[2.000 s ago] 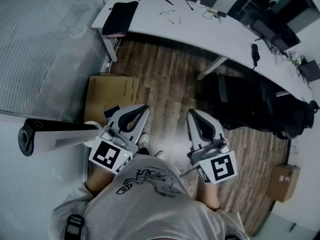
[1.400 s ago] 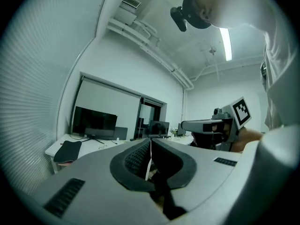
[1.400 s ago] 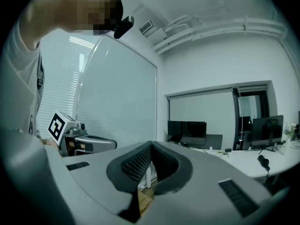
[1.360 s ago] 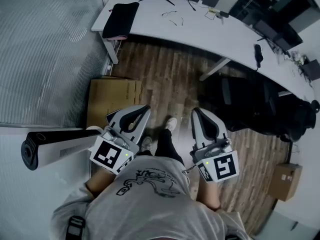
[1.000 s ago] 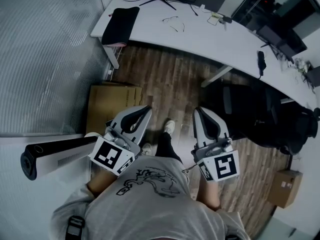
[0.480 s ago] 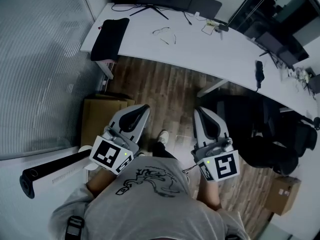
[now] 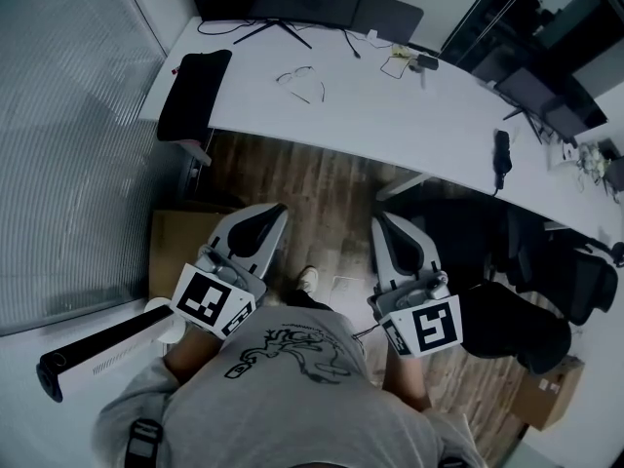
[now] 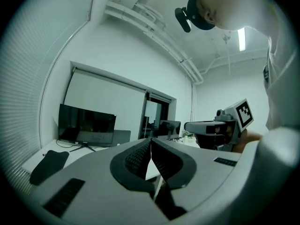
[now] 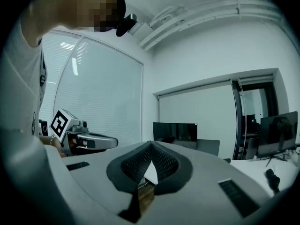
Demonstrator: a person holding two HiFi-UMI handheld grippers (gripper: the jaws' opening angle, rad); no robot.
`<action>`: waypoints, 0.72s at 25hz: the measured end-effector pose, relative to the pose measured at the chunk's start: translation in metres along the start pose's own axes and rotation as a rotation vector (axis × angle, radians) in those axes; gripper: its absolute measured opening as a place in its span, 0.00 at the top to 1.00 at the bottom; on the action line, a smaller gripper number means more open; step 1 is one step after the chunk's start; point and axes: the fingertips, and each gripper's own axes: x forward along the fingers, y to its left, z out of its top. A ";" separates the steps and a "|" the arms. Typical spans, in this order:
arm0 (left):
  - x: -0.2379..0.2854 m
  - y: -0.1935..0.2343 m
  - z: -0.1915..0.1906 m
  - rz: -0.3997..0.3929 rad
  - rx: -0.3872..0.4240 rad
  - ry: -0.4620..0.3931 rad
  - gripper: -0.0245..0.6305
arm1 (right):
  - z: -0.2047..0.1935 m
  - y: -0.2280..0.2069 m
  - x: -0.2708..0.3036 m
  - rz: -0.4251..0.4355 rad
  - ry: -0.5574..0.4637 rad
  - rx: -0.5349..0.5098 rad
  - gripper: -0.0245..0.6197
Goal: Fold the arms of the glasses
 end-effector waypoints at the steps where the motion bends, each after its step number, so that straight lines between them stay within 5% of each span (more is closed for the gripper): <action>1: 0.010 -0.001 0.001 0.001 0.003 0.001 0.93 | 0.001 -0.009 0.001 0.003 -0.002 -0.001 0.95; 9: 0.070 -0.016 -0.002 0.008 0.015 0.009 0.93 | -0.002 -0.069 0.000 0.007 -0.029 0.003 0.95; 18: 0.090 -0.017 -0.015 0.030 -0.005 0.037 0.93 | -0.012 -0.089 0.001 0.017 -0.027 0.020 0.95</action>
